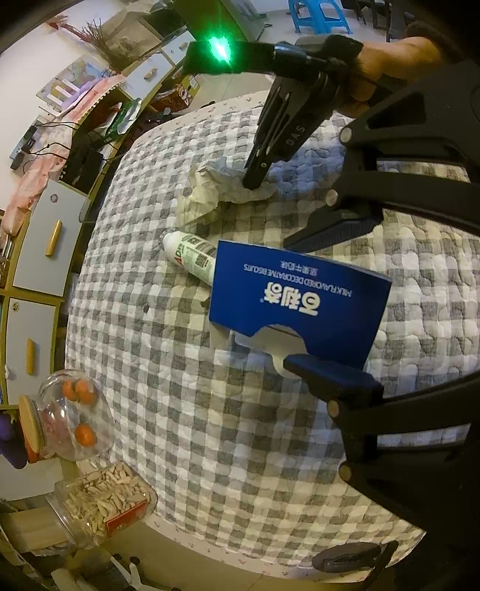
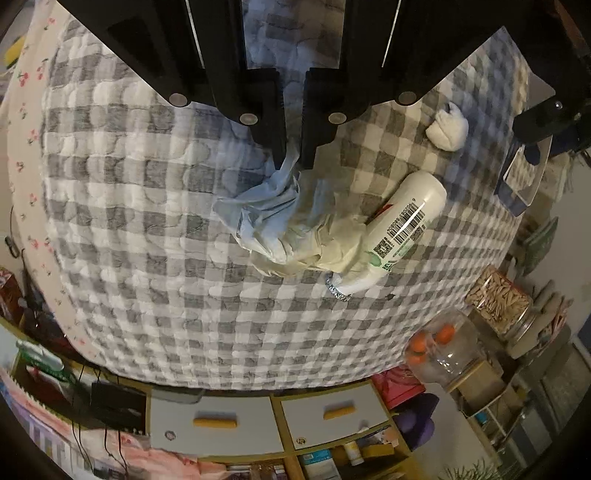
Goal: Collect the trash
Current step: 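Grasp the crumpled white tissue with the right tool while the left tool holds the blue box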
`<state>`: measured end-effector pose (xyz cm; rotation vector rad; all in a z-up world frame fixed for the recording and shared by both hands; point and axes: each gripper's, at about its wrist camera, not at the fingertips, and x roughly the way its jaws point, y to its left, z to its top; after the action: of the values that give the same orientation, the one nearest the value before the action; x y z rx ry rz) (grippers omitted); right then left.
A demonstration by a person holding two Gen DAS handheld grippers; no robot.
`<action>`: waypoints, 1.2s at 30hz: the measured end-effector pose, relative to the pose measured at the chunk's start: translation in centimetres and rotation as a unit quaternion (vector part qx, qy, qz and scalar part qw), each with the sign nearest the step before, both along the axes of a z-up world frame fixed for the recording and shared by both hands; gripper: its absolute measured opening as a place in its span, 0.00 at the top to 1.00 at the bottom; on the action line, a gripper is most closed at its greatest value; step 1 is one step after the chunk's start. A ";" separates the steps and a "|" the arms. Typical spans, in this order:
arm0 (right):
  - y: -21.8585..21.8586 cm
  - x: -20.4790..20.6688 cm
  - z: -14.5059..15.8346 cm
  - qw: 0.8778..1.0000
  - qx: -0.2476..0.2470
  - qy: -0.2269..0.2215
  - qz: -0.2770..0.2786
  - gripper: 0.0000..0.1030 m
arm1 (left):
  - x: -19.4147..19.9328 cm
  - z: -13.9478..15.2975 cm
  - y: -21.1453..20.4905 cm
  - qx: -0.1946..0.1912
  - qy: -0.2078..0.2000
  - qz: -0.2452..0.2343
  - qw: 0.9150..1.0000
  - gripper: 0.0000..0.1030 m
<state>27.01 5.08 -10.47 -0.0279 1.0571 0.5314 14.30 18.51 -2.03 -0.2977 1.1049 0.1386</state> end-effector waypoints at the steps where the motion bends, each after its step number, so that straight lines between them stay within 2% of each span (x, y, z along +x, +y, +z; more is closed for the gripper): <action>1: -0.4 -0.1 0.3 1.000 0.004 -0.001 -0.002 0.93 | 0.0 0.1 -0.1 -0.001 -0.001 -0.001 1.000 0.43; 21: -12.0 -2.0 6.3 0.996 0.035 -0.051 -0.061 0.94 | 2.0 0.2 -6.8 -0.009 -0.009 -0.049 0.999 0.43; 36: -22.3 -3.7 8.1 0.989 0.035 -0.058 -0.134 0.94 | 3.8 0.4 -13.9 -0.029 -0.019 -0.101 0.994 0.43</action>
<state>23.34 -17.23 -2.35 0.1426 0.9097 0.3192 18.08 4.65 -1.61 -0.2365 1.0961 -0.0791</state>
